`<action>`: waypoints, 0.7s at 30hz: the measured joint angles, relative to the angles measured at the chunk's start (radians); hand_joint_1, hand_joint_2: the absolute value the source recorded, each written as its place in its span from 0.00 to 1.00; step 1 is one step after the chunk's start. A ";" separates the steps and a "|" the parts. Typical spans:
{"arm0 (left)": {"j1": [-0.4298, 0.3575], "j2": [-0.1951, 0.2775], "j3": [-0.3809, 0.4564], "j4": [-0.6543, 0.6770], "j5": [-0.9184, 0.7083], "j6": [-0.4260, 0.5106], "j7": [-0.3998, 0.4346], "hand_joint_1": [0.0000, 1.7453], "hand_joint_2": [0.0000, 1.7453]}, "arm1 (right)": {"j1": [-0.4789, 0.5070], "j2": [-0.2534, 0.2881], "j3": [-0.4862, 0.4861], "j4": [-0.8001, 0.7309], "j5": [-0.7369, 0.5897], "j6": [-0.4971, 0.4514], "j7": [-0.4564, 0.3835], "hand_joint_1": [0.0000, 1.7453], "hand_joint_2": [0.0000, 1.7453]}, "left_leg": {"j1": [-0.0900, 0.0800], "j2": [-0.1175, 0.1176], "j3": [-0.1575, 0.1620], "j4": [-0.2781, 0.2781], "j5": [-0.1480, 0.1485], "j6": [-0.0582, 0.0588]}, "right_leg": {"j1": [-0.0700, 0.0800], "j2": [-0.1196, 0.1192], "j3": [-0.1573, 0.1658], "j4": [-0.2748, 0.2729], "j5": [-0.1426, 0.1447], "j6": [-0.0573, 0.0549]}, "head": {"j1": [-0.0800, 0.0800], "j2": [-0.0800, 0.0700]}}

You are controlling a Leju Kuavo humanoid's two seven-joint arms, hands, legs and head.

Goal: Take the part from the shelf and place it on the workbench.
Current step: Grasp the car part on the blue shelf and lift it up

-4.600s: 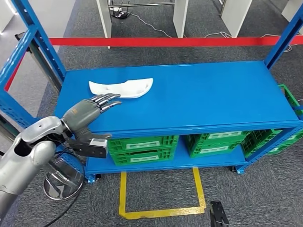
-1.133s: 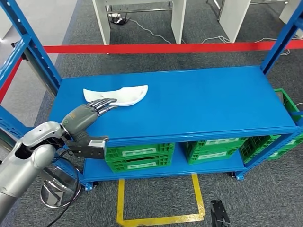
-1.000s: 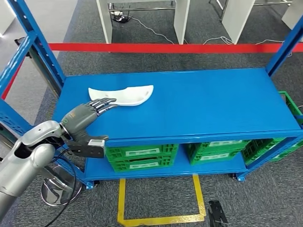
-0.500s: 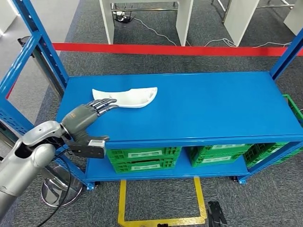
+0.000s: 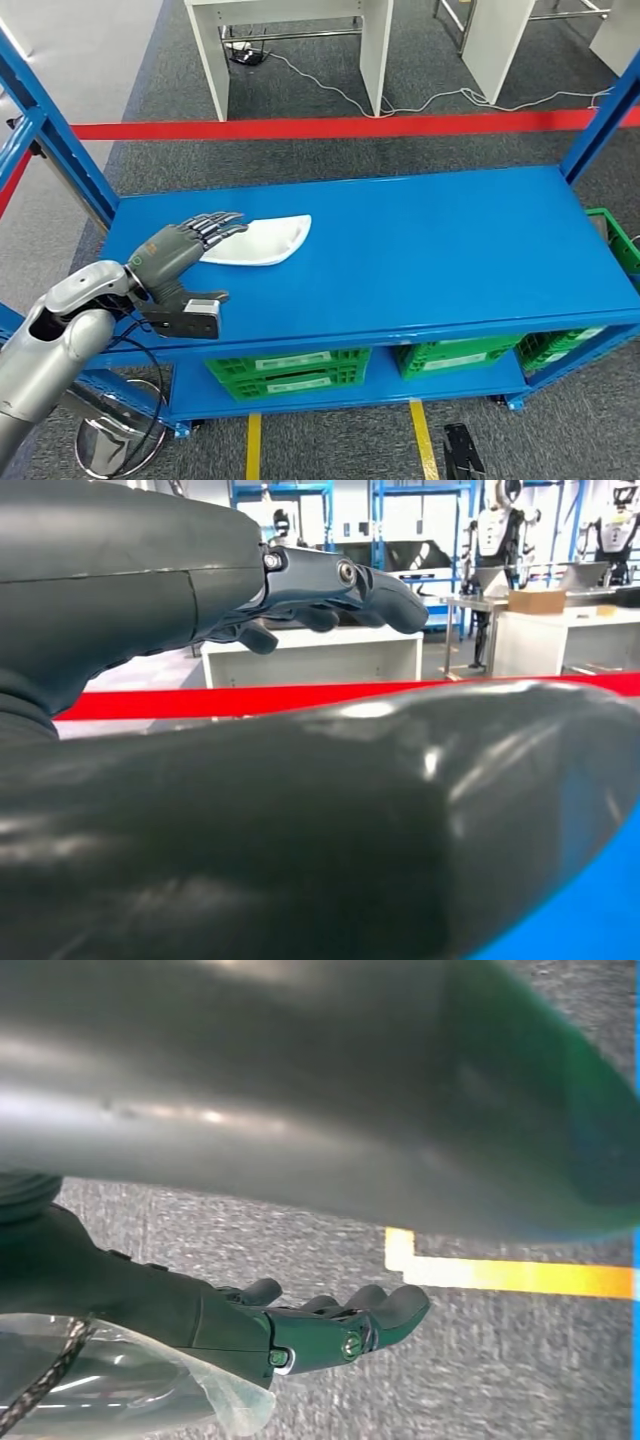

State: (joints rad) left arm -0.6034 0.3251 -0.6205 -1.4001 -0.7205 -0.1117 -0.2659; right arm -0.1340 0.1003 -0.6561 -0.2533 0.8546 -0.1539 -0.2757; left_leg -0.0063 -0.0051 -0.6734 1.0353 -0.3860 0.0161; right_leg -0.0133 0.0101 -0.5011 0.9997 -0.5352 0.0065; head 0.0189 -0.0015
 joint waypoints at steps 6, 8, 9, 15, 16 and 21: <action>0.000 0.001 0.005 -0.001 0.000 0.002 0.000 0.00 0.00 | -0.004 0.000 0.000 0.000 0.000 -0.001 0.000 0.00 0.00 | 0.005 -0.002 0.048 -0.031 -0.017 0.028 | 0.001 -0.003 -0.055 0.123 -0.022 0.030 | 0.005 0.000; 0.002 0.000 0.004 -0.001 0.000 0.003 0.000 0.00 0.00 | -0.004 0.000 0.001 0.000 0.000 -0.001 0.000 0.00 0.00 | 0.003 -0.003 0.059 -0.031 -0.029 0.033 | 0.001 -0.004 -0.143 0.241 -0.067 0.035 | 0.008 0.000; 0.005 -0.001 0.004 -0.001 0.000 0.005 0.000 0.00 0.00 | -0.002 0.000 0.001 0.000 0.000 -0.001 0.000 0.00 0.00 | 0.002 -0.004 0.064 -0.030 -0.035 0.033 | 0.001 -0.004 -0.179 0.272 -0.087 0.037 | 0.008 0.000; 0.014 -0.014 0.001 -0.002 -0.009 0.013 -0.004 0.00 0.00 | -0.001 0.000 0.002 0.000 0.000 0.000 0.000 0.00 0.00 | -0.003 -0.010 0.113 -0.027 -0.083 0.021 | 0.007 -0.004 -0.151 0.020 0.106 0.018 | 0.007 0.000; 0.015 -0.015 -0.001 -0.002 -0.011 0.015 -0.005 0.00 0.00 | -0.001 0.000 0.003 0.000 0.000 0.000 0.000 0.00 0.00 | -0.004 -0.010 0.113 -0.025 -0.087 0.016 | 0.009 -0.003 -0.147 0.007 0.111 0.011 | 0.006 0.000; 0.018 -0.018 -0.004 -0.007 -0.016 0.018 -0.008 0.00 0.00 | -0.003 0.000 0.005 0.000 0.001 0.000 -0.001 0.00 0.00 | 0.000 -0.006 0.084 0.054 -0.129 -0.012 | 0.001 -0.003 -0.114 -0.004 0.109 -0.010 | 0.003 0.000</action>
State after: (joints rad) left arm -0.5858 0.3072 -0.6242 -1.4070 -0.7361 -0.0939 -0.2743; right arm -0.1373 0.1002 -0.6511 -0.2537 0.8556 -0.1544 -0.2765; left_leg -0.0063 -0.0111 -0.5890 1.0891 -0.5150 0.0044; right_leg -0.0126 0.0073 -0.6147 0.9956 -0.4259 -0.0039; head 0.0216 -0.0015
